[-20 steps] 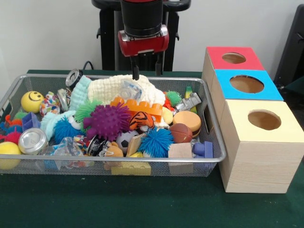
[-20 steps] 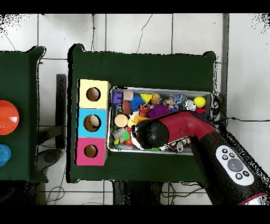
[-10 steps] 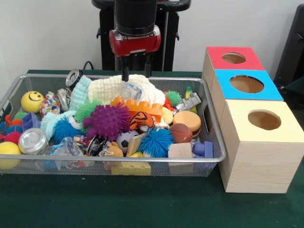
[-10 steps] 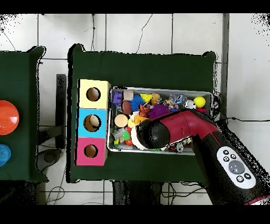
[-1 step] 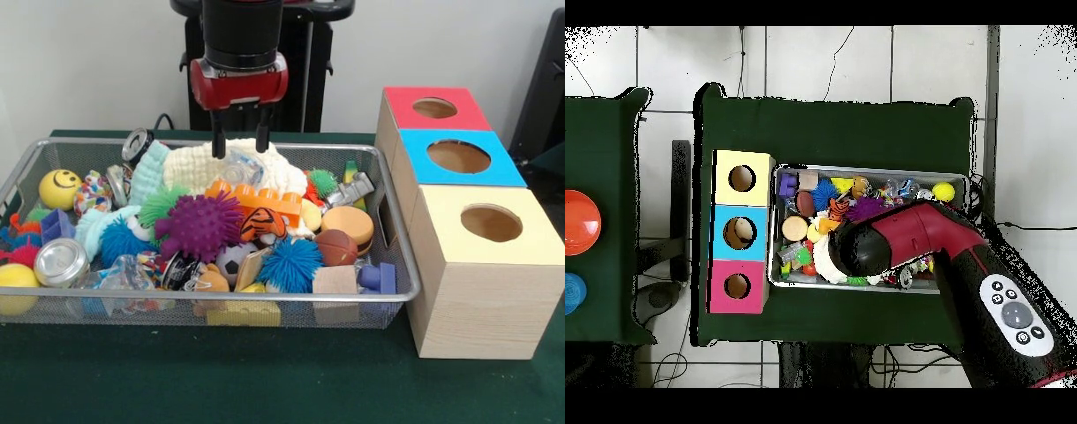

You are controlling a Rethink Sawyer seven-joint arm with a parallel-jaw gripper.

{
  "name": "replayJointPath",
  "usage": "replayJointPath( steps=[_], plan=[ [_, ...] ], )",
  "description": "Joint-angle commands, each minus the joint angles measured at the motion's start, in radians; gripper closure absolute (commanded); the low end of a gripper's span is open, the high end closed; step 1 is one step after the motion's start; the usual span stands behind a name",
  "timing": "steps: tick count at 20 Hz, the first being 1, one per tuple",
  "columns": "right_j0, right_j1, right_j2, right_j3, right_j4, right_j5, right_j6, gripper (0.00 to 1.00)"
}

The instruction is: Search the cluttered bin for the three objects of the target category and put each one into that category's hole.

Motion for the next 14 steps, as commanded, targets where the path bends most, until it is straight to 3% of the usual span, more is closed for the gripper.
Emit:
replayJointPath(
  steps=[1,5,10,14],
  plan=[
    [0.005,0.024,-0.008,-0.043,-0.086,0.029,-0.233,0.00],
    [0.027,0.067,-0.044,-0.022,-0.129,-0.021,-0.167,0.00],
    [0.025,0.142,-0.046,-0.010,-0.142,-0.040,-0.176,0.00],
    [0.027,0.153,-0.044,0.007,-0.152,-0.060,-0.147,0.00]
  ],
)
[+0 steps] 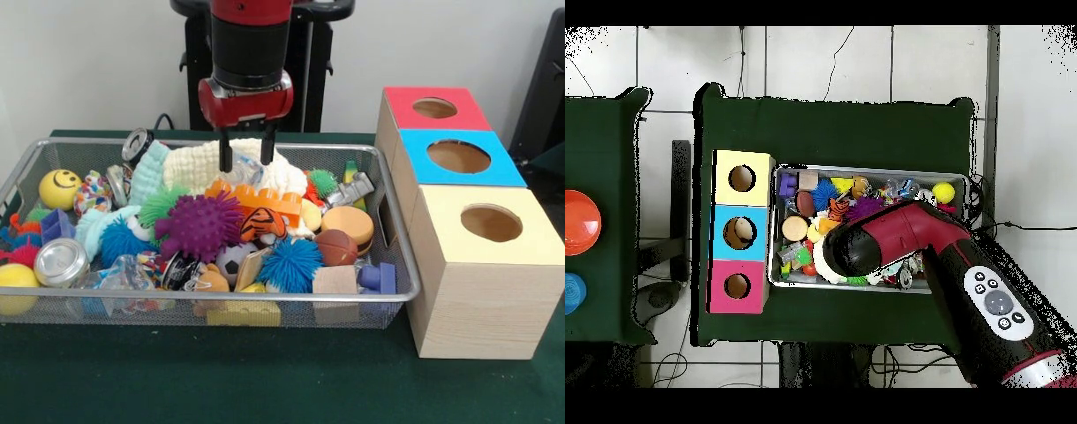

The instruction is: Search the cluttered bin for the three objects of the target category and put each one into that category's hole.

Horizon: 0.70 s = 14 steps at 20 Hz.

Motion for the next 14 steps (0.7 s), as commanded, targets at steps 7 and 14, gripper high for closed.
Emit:
replayJointPath(
  steps=[7,14],
  plan=[
    [0.004,0.121,-0.047,-0.004,-0.126,-0.073,-0.135,0.00],
    [-0.009,0.096,-0.046,0.001,-0.124,-0.058,-0.153,0.00]
  ],
)
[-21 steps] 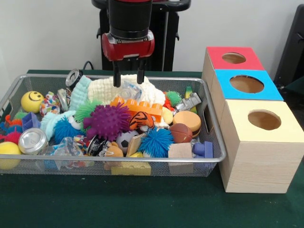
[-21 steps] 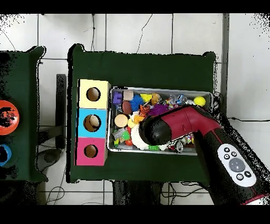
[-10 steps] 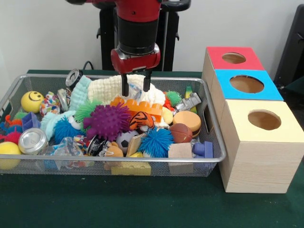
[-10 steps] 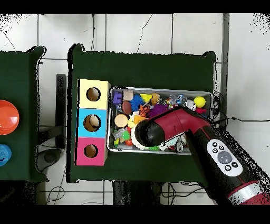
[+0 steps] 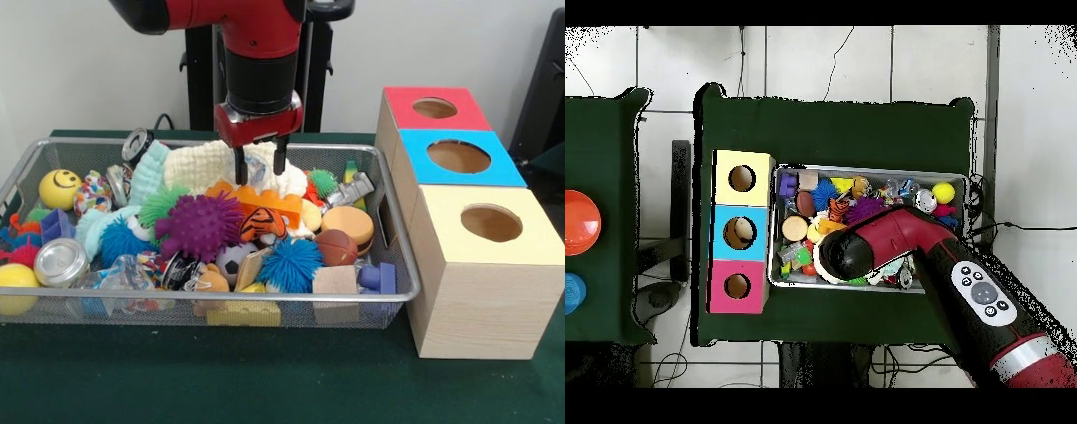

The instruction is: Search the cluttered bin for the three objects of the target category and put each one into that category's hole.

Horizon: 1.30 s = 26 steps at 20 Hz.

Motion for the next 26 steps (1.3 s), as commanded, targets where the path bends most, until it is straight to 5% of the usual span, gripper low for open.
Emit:
replayJointPath(
  steps=[1,26],
  plan=[
    [-0.016,0.010,-0.038,-0.001,-0.095,-0.053,-0.159,0.00],
    [0.003,-0.115,-0.048,0.026,-0.090,-0.016,-0.148,0.00]
  ],
)
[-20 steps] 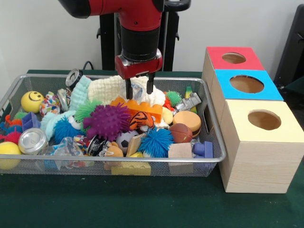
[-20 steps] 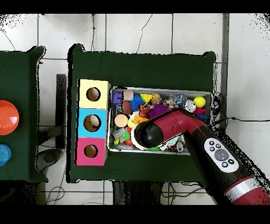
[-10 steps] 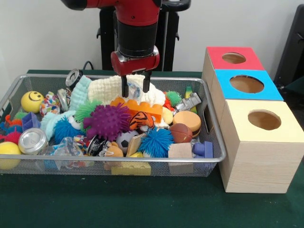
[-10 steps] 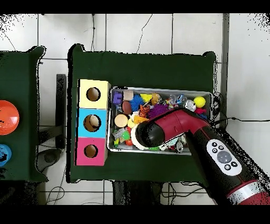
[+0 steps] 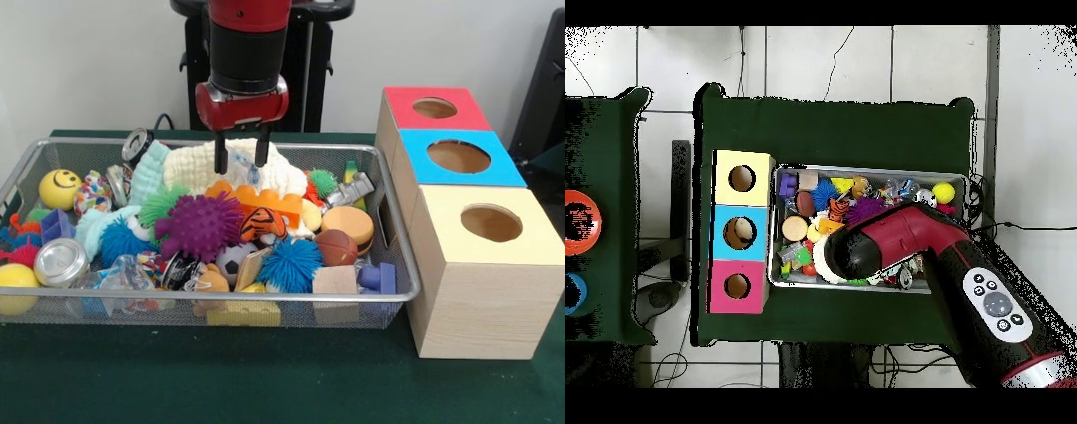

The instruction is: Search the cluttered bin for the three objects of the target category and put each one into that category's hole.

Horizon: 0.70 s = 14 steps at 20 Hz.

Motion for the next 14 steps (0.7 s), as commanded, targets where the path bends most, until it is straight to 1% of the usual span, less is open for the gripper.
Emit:
replayJointPath(
  steps=[1,4,8,10,14],
  plan=[
    [0.006,-0.023,-0.046,0.024,-0.092,-0.019,-0.145,0.00],
    [0.007,0.013,-0.060,0.014,-0.103,-0.023,-0.140,0.00],
    [0.004,0.073,-0.067,-0.003,-0.102,-0.012,-0.163,0.00],
    [0.003,0.090,-0.066,-0.010,-0.101,-0.014,-0.171,0.00],
    [-0.001,0.103,-0.068,-0.005,-0.095,-0.017,-0.172,0.00]
  ],
)
